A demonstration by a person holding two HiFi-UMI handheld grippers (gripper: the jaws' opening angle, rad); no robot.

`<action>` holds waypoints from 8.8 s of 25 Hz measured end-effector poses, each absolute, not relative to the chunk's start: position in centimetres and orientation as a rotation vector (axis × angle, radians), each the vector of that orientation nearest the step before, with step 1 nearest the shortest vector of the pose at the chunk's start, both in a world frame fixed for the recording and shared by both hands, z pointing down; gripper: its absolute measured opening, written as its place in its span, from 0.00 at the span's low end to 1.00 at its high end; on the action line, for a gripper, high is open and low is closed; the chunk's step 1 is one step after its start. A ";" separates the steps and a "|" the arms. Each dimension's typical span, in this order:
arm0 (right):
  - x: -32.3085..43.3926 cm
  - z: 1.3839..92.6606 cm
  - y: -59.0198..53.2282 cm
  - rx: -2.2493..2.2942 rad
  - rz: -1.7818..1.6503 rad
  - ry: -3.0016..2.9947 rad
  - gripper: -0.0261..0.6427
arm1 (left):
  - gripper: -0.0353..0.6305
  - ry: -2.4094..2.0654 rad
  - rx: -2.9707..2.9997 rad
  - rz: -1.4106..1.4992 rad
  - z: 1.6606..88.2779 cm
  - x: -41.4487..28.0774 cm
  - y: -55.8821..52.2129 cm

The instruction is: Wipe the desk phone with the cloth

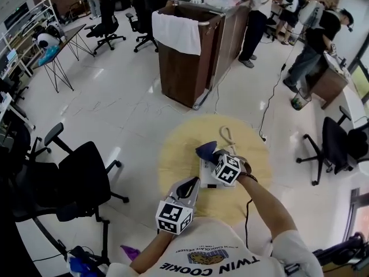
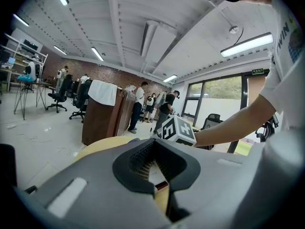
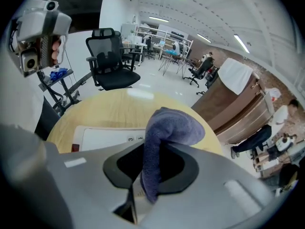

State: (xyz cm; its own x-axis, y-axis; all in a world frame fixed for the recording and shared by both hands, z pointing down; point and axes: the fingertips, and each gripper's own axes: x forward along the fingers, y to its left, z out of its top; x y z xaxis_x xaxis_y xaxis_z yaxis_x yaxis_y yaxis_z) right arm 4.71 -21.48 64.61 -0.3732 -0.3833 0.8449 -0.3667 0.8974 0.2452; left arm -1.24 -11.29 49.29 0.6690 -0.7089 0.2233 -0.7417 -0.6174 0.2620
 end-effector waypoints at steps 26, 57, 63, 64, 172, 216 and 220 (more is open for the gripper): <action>3.6 61.7 -10.1 0.826 0.000 -2.050 0.14 | 0.04 -0.833 2.693 0.181 49.9 0.4 -8.5; -3.1 64.5 -23.6 2.023 1.536 -2.084 0.14 | 0.04 -1.172 2.701 0.208 47.7 -11.0 -14.4; -2.3 66.1 -24.6 2.061 1.630 -2.007 0.14 | 0.04 -1.142 2.730 0.235 47.6 -10.4 -14.6; -2.5 66.2 -24.5 2.051 1.636 -2.008 0.14 | 0.04 -1.142 2.730 0.234 47.6 -10.3 -14.6; 21.8 64.0 -31.7 1.526 0.678 -2.138 0.14 | 0.04 -1.202 2.569 0.267 50.3 4.1 -14.7; 3.4 52.9 -23.6 1.265 0.509 -2.451 0.14 | 0.04 -1.161 2.582 0.092 49.9 -1.8 -14.5; 4.6 49.5 -19.1 1.416 0.408 -2.478 0.14 | 0.04 -1.093 2.644 0.085 49.0 -1.6 -14.4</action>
